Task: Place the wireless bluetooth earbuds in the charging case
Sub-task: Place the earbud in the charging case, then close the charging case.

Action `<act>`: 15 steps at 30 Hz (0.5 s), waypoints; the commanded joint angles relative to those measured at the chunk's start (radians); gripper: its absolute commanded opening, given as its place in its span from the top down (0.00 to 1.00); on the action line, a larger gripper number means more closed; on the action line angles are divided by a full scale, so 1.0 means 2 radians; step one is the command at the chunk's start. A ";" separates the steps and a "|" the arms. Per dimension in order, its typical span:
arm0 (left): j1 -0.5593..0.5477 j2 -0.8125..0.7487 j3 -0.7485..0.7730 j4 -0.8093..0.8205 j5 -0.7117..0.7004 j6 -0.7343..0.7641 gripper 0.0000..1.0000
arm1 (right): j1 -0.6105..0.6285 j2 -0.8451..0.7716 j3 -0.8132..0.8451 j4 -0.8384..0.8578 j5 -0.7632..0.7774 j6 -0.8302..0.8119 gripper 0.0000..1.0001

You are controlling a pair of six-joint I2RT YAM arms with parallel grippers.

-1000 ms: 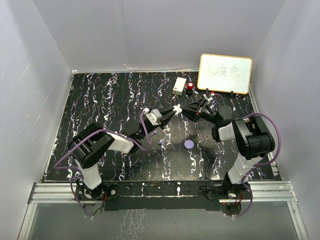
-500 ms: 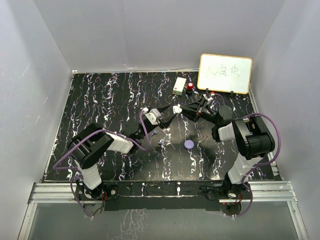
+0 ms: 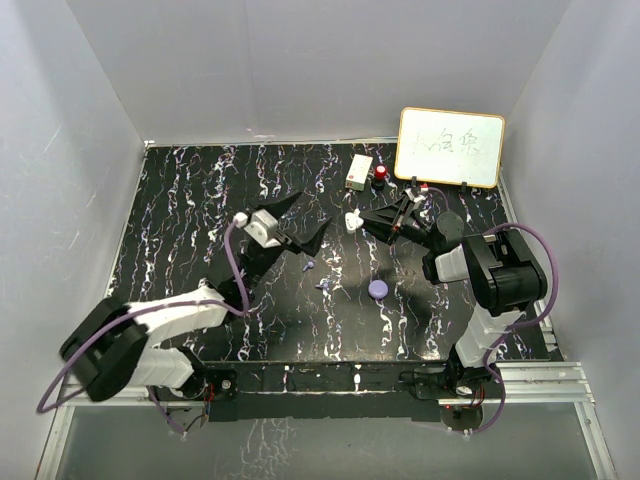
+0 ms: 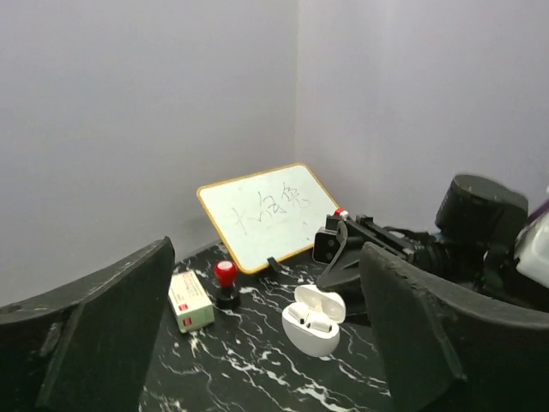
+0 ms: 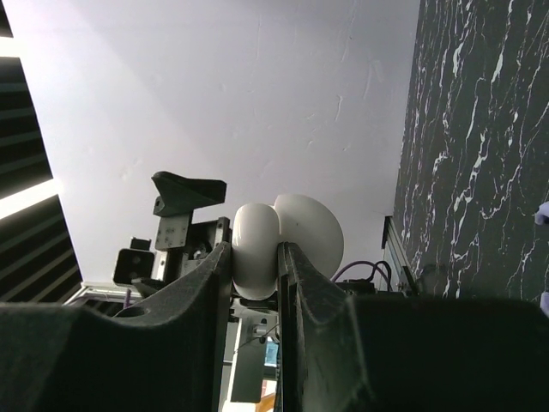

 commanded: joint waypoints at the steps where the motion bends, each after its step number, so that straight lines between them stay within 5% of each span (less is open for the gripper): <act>1: 0.002 -0.091 0.048 -0.271 -0.079 -0.075 0.05 | 0.001 0.005 0.004 0.026 -0.006 -0.021 1.00; 4: 0.003 -0.098 0.062 -0.341 -0.075 -0.108 0.01 | 0.000 0.006 0.008 0.022 -0.010 -0.029 1.00; 15: -0.015 -0.057 0.004 -0.304 -0.082 -0.067 0.01 | 0.002 -0.006 0.028 -0.018 0.011 -0.043 1.00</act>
